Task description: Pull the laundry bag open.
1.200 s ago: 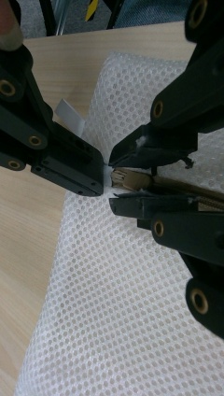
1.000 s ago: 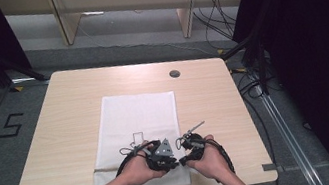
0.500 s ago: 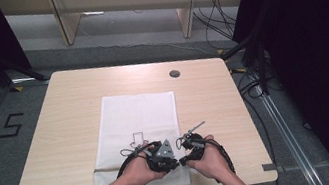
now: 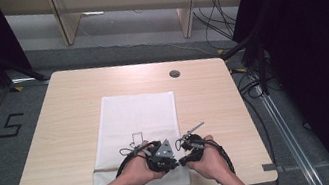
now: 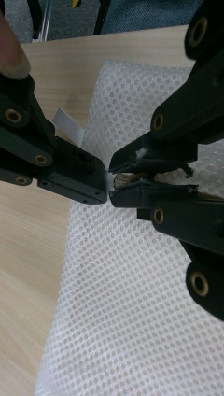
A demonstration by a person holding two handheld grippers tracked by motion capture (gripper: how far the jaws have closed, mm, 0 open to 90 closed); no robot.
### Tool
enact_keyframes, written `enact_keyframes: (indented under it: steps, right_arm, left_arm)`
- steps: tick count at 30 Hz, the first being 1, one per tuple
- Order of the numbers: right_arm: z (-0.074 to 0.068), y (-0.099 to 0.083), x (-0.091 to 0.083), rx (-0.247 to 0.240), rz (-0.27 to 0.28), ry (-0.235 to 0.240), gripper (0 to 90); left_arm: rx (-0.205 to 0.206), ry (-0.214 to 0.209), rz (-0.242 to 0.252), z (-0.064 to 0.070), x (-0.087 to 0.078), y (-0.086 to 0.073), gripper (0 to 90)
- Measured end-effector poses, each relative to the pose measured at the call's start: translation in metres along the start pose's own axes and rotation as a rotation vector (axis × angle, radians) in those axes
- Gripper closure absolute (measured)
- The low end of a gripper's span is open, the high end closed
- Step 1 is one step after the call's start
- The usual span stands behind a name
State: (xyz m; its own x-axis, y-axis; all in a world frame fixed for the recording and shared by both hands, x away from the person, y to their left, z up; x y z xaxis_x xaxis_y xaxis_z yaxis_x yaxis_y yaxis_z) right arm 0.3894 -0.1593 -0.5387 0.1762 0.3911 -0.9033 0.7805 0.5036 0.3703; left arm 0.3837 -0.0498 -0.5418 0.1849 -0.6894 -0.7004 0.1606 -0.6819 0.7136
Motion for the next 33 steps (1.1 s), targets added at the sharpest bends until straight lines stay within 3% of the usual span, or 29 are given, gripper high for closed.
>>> enact_keyframes:
  steps: [2,6,9,14,15,16,17,19,24,33]
  right_arm:
    - [0.000,0.000,0.000,-0.004,-0.001,-0.002,90.0]
    - [-0.001,0.000,0.000,-0.009,-0.006,-0.002,90.0]
    - [-0.002,0.000,0.000,0.008,-0.011,-0.017,90.0]
    - [-0.002,0.000,0.000,-0.026,-0.008,-0.020,90.0]
    - [-0.003,0.000,-0.001,-0.007,-0.014,-0.021,90.0]
    - [-0.001,0.001,0.000,-0.035,-0.005,-0.017,90.0]
    - [-0.002,0.000,0.000,-0.006,-0.013,-0.013,90.0]
    - [-0.002,-0.001,-0.001,0.007,-0.018,-0.018,90.0]
    - [-0.002,0.000,0.000,-0.002,-0.012,-0.016,90.0]
    - [-0.002,0.000,0.000,-0.003,-0.011,-0.016,90.0]
  left_arm:
    - [-0.027,-0.011,0.012,0.000,-0.002,-0.001,81.7]
    - [-0.009,-0.005,0.009,0.000,-0.002,-0.003,81.7]
    - [-0.024,-0.007,0.014,0.001,-0.002,-0.002,81.7]
    - [-0.023,-0.009,0.013,0.000,-0.007,-0.003,81.8]
    - [-0.020,-0.005,0.011,0.000,-0.008,-0.003,81.7]
    - [-0.027,-0.006,0.014,0.000,-0.008,-0.004,81.7]
    - [-0.027,-0.004,0.013,0.000,-0.008,-0.004,81.7]
    - [-0.025,-0.006,0.012,0.000,-0.008,-0.004,81.7]
    - [-0.007,-0.004,0.007,0.000,-0.010,-0.004,81.7]
    - [-0.020,-0.005,0.018,0.000,-0.013,-0.004,81.7]
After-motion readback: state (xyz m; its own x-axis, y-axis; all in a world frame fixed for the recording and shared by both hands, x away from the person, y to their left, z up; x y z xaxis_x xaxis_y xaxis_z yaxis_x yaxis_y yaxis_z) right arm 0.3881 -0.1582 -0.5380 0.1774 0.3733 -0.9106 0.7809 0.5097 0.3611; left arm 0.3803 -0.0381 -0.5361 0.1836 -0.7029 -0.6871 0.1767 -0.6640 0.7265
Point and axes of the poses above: each handheld gripper's, and its own axes: x roughly forward along the jaws, y roughly out of its top, z roughly to its right, the point moved 6 cm from there along x, roughly forward along the jaws, and after that the axes turned 2 degrees about x, right-handed, at the moved point
